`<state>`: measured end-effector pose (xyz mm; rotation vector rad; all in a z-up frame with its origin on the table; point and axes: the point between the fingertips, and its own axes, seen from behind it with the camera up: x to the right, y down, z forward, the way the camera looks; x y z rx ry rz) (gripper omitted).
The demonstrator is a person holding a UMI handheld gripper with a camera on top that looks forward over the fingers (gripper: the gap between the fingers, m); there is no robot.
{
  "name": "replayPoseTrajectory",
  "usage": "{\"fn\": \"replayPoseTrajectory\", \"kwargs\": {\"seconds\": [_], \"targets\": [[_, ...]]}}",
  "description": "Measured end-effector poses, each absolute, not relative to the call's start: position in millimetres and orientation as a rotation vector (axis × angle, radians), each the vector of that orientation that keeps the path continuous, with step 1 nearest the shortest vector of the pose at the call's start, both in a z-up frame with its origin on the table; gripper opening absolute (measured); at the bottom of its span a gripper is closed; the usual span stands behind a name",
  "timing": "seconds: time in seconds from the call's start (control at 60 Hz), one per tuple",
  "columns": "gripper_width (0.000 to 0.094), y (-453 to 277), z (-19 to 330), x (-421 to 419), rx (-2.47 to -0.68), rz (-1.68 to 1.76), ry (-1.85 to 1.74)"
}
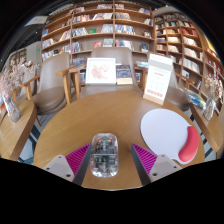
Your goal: Arrange mouse
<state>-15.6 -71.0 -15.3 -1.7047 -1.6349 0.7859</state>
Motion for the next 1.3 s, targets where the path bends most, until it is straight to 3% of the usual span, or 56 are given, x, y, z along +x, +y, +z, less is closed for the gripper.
{"fn": "replayPoseTrajectory", "kwargs": {"seconds": [0.05, 0.083, 0.1, 0.267, 0.45, 0.533, 0.633, 0.767, 0.967, 1.117, 1.15, 1.217, 1.3], "targets": [[0.0691, -77.0, -15.1, -16.4, -1.690, 0.803, -1.654], [0.0477, -83.3, -13.8, -16.0, -1.668, 0.812, -1.678], [0.0450, -81.7, -12.5, -16.7, -1.661, 0.802, -1.671], [0.0425, -69.2, 10.1, -22.5, -1.596, 0.806, -1.660], [0.0427, -16.1, 85.0, -35.0, -1.581, 0.888, -1.557], [0.0427, 28.1, 102.8, -52.5, -1.580, 0.869, -1.512], [0.0428, 83.2, 97.4, -71.8, -1.590, 0.820, -1.467], [0.0425, 128.3, 54.2, -80.5, -1.681, 0.795, -1.470], [0.0432, 143.8, -4.7, -76.9, -1.779, 0.779, -1.505], [0.0497, 143.0, -9.9, -78.1, -1.733, 0.769, -1.530], [0.0583, 141.8, -8.1, -77.0, -1.729, 0.771, -1.529], [0.0867, 147.0, 5.2, -70.3, -1.718, 0.750, -1.501], [0.0843, 146.1, 33.3, -48.1, -1.686, 0.742, -1.458]]}}
